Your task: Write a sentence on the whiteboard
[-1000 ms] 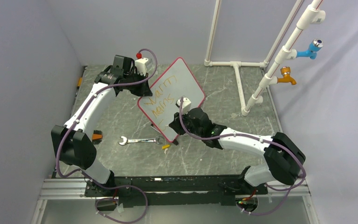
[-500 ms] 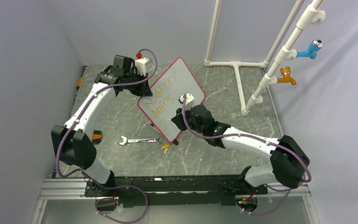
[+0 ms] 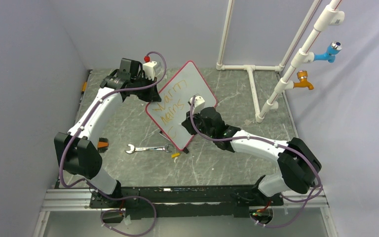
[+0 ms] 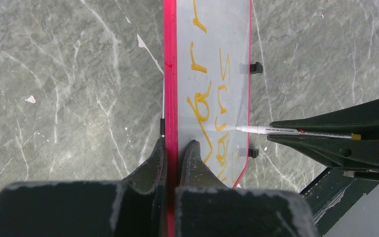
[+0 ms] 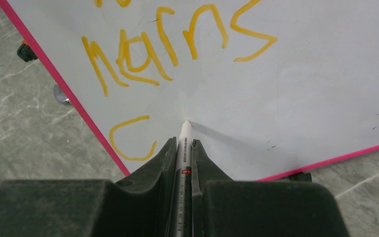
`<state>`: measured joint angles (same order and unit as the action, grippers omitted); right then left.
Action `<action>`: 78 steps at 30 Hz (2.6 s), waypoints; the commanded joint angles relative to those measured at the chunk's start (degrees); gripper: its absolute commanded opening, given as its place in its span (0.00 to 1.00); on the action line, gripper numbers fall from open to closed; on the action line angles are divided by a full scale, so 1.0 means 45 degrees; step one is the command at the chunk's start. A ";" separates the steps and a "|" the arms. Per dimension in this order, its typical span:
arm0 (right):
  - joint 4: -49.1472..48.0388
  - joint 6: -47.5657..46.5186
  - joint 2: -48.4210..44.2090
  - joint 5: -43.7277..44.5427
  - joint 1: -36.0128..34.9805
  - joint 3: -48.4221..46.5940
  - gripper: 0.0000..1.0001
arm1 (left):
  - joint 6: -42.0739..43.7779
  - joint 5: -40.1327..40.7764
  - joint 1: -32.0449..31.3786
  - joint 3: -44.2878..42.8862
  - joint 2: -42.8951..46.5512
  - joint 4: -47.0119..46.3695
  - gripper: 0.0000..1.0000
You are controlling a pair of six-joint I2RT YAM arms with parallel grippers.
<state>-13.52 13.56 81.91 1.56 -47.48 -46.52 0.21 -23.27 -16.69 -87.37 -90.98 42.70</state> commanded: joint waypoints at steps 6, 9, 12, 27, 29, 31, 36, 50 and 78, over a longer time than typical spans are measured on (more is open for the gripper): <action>-0.0648 0.0186 0.0055 -0.0804 0.0041 -0.0240 0.00 | 0.1977 0.3381 0.0005 0.0449 -0.0710 0.1444 0.00; -0.0649 0.0237 0.0056 -0.1107 0.0044 -0.0124 0.00 | 0.1968 0.3375 0.0005 0.0432 -0.0691 0.1483 0.00; -0.0699 0.0299 0.0021 -0.1286 0.0009 0.0050 0.00 | 0.1975 0.3410 0.0016 0.0465 -0.0661 0.1450 0.00; -0.0587 0.0502 -0.0324 -0.1104 -0.0015 0.0993 0.00 | 0.1984 0.3451 0.0004 0.0467 -0.0603 0.1450 0.00; -0.0488 0.0478 -0.0379 -0.0926 -0.0014 0.1046 0.00 | 0.1982 0.3452 0.0016 0.0471 -0.0612 0.1449 0.00; -0.0380 0.0472 -0.0424 -0.0684 0.0003 0.1026 0.00 | 0.1973 0.3433 0.0002 0.0442 -0.0654 0.1477 0.00; 0.0060 0.0463 -0.0349 0.0186 0.0020 0.0496 0.00 | 0.1985 0.3433 -0.0002 0.0450 -0.0658 0.1479 0.00; 0.0612 0.0411 0.0244 0.0239 0.0010 -0.1197 0.00 | 0.2003 0.3431 0.0003 0.0451 -0.0671 0.1470 0.00; 0.0108 0.0599 0.0426 0.0475 0.0520 -0.1233 0.00 | 0.1969 0.3393 0.0008 0.0432 -0.0642 0.1483 0.00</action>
<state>-9.58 15.66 82.94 3.99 -45.89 -49.23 0.19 -23.38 -16.58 -87.37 -91.00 42.74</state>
